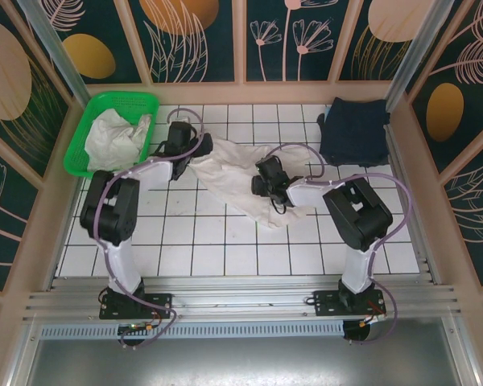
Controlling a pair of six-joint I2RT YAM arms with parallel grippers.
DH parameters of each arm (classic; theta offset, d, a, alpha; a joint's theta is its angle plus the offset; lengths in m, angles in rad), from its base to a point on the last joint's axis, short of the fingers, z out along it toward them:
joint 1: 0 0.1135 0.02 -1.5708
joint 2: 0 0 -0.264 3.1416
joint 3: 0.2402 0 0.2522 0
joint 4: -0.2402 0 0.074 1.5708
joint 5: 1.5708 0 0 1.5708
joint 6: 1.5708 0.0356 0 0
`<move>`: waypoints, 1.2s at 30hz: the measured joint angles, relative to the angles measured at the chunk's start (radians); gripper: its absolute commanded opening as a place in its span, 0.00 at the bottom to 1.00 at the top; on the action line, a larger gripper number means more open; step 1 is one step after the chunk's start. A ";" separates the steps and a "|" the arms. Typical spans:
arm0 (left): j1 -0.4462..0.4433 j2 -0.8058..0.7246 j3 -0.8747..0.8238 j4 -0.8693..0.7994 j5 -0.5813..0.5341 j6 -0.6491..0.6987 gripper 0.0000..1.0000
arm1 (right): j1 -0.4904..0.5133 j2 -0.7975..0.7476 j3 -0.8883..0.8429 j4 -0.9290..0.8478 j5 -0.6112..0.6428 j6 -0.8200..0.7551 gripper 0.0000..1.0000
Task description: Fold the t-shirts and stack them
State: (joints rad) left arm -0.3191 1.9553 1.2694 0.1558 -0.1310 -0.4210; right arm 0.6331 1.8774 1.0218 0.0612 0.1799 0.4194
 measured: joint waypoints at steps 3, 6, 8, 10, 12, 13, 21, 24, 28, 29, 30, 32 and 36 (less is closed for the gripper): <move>0.000 0.113 0.126 -0.059 0.003 0.021 0.76 | -0.002 -0.002 0.000 -0.006 0.008 -0.011 0.06; 0.000 0.185 0.208 -0.121 0.015 0.033 0.56 | -0.005 -0.037 -0.019 -0.007 0.011 -0.021 0.00; 0.000 0.200 0.224 -0.146 0.021 0.040 0.40 | -0.013 -0.089 -0.046 -0.014 0.008 -0.021 0.00; 0.002 0.200 0.224 -0.167 0.034 0.049 0.27 | -0.035 -0.172 -0.078 -0.018 -0.006 -0.021 0.00; 0.004 0.196 0.211 -0.164 0.048 0.061 0.19 | -0.059 -0.257 -0.104 -0.012 -0.032 -0.021 0.00; 0.005 0.187 0.193 -0.161 0.056 0.061 0.15 | -0.071 -0.306 -0.113 -0.007 -0.047 -0.021 0.00; 0.035 0.114 0.146 -0.224 0.119 0.065 0.00 | -0.138 -0.392 0.009 -0.024 -0.105 -0.101 0.00; 0.040 0.112 0.261 -0.302 0.122 0.066 0.00 | -0.192 -0.325 0.180 -0.093 -0.111 -0.160 0.00; 0.043 0.086 0.443 -0.384 0.109 0.066 0.00 | -0.256 -0.266 0.439 -0.195 -0.118 -0.230 0.00; 0.045 0.060 0.471 -0.398 0.100 0.066 0.00 | -0.270 -0.267 0.497 -0.218 -0.120 -0.241 0.00; 0.048 0.022 0.485 -0.404 0.092 0.066 0.00 | -0.280 -0.274 0.541 -0.231 -0.121 -0.251 0.00; 0.054 -0.064 0.482 -0.409 0.077 0.065 0.00 | -0.291 -0.314 0.568 -0.230 -0.128 -0.260 0.00; 0.063 -0.312 0.294 -0.291 0.112 0.045 0.21 | -0.288 -0.505 0.418 -0.188 -0.183 -0.253 0.00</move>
State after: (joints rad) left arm -0.2562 1.6436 1.5639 -0.1356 -0.0193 -0.3763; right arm 0.3454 1.3720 1.4399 -0.1272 -0.0036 0.1661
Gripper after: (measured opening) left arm 0.162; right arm 0.052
